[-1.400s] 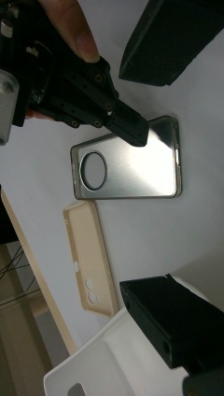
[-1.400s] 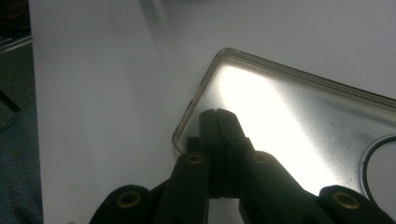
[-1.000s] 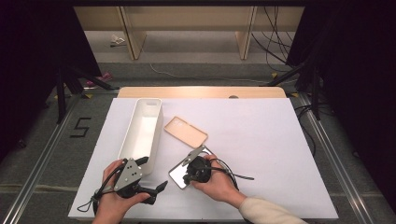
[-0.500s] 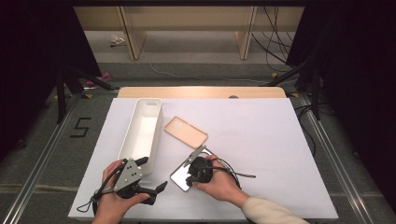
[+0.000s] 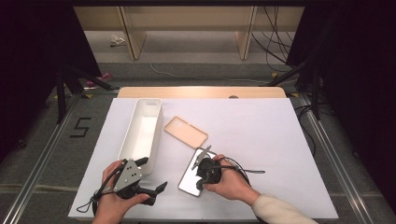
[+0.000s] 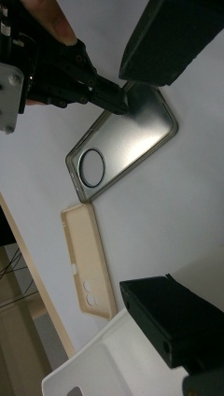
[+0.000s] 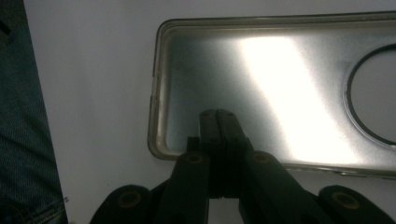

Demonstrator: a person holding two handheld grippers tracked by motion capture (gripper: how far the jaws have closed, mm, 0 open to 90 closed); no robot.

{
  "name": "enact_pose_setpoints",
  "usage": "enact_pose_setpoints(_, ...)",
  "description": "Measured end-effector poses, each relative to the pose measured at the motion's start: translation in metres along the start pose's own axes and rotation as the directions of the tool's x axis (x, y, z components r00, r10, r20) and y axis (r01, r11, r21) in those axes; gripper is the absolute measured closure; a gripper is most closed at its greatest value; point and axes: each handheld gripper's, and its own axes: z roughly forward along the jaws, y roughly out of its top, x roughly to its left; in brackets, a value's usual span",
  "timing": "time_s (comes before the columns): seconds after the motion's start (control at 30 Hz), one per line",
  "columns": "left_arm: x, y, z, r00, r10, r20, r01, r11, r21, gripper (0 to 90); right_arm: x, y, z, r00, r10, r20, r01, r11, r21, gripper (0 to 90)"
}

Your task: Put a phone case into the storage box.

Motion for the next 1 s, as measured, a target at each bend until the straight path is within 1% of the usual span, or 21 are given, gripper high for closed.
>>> enact_pose_setpoints(0.17, 0.000, 0.000, 0.000, 1.0000, 0.002, 0.002, -0.002, 1.0000, 0.002, 0.8, -0.004, -0.007, -0.005, 1.0000, 0.006, 0.008, -0.006, 1.000, 0.021, 90.0)
enact_pose_setpoints(0.37, 0.000, 0.000, 0.000, 1.0000, 0.002, 0.003, -0.002, 1.0000, 0.002, 0.8, -0.008, -0.013, -0.009, 0.9998, 0.014, 0.016, -0.014, 0.999, 0.034, 90.0)
enact_pose_setpoints(0.4, 0.000, 0.000, 0.000, 1.0000, 0.003, 0.003, -0.003, 1.0000, 0.003, 0.8, -0.009, -0.014, -0.009, 0.9998, 0.011, 0.015, -0.012, 0.999, 0.031, 90.0)
enact_pose_setpoints(0.5, 0.000, 0.000, 0.000, 1.0000, 0.004, 0.004, -0.004, 1.0000, 0.003, 0.8, -0.009, -0.015, -0.010, 0.9996, 0.023, 0.018, -0.023, 0.999, 0.032, 90.0)
enact_pose_setpoints(0.6, 0.000, 0.000, 0.001, 1.0000, 0.004, 0.004, -0.004, 1.0000, 0.004, 0.8, -0.011, -0.017, -0.011, 0.9997, 0.018, 0.019, -0.018, 0.999, 0.036, 90.0)
enact_pose_setpoints(0.63, 0.000, 0.000, 0.001, 1.0000, 0.005, 0.005, -0.005, 1.0000, 0.004, 0.8, -0.012, -0.017, -0.012, 0.9995, 0.025, 0.020, -0.026, 0.999, 0.036, 90.0)
enact_pose_setpoints(0.8, -0.001, 0.000, 0.001, 1.0000, 0.006, 0.005, -0.006, 1.0000, 0.005, 0.8, -0.011, -0.017, -0.012, 0.9996, 0.023, 0.019, -0.023, 0.999, 0.027, 90.0)
enact_pose_setpoints(0.87, -0.001, 0.000, 0.001, 1.0000, 0.005, 0.005, -0.005, 1.0000, 0.005, 0.8, -0.011, -0.017, -0.013, 0.9993, 0.031, 0.022, -0.032, 0.999, 0.020, 90.0)
enact_pose_setpoints(0.93, -0.001, 0.000, 0.001, 1.0000, 0.006, 0.005, -0.006, 1.0000, 0.005, 0.8, -0.011, -0.016, -0.014, 0.9994, 0.025, 0.024, -0.025, 1.000, 0.007, 89.9)
enact_pose_setpoints(1.0, -0.001, 0.000, 0.001, 1.0000, 0.005, 0.006, -0.005, 1.0000, 0.006, 0.8, -0.010, -0.015, -0.016, 0.9996, 0.014, 0.024, -0.014, 1.000, -0.005, 84.5)
